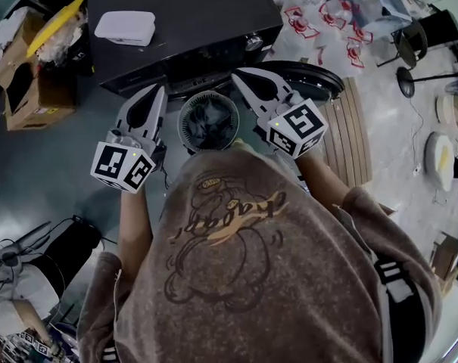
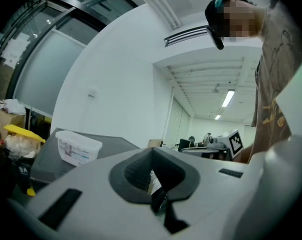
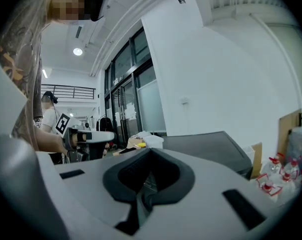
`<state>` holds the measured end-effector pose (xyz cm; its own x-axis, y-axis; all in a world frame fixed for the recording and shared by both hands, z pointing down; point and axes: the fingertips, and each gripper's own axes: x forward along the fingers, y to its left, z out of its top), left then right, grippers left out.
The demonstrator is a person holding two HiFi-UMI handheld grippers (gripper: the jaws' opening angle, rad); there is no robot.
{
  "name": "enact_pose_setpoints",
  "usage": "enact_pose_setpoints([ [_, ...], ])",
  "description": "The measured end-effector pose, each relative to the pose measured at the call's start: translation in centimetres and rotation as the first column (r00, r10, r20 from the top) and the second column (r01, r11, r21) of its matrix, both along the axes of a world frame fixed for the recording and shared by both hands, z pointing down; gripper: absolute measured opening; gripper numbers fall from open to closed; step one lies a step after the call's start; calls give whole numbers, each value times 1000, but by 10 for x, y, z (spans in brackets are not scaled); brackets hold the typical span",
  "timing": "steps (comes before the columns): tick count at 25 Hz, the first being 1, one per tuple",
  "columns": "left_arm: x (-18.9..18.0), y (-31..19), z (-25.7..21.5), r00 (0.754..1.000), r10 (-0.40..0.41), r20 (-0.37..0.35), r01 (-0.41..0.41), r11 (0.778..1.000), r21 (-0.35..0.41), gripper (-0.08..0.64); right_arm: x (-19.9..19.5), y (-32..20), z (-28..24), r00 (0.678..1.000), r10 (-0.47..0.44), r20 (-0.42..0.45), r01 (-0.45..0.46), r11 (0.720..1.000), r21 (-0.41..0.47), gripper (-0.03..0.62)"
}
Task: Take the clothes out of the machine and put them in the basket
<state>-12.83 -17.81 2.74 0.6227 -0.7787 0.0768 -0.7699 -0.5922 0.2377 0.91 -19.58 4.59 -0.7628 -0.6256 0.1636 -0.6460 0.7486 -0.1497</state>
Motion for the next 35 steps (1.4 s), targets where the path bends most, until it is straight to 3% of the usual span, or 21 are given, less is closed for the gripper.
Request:
enact_pose_setpoints([
  [11,-9,6,35,996,-83,-12,83,996,-27,5,-4,1,26,999,-20,30,21,999,-49,-3],
  [35,-9,11,27,990,-139,-23,139,990,-35,6,-1,-5,19,998,-63,14,64,998,-24,-5],
])
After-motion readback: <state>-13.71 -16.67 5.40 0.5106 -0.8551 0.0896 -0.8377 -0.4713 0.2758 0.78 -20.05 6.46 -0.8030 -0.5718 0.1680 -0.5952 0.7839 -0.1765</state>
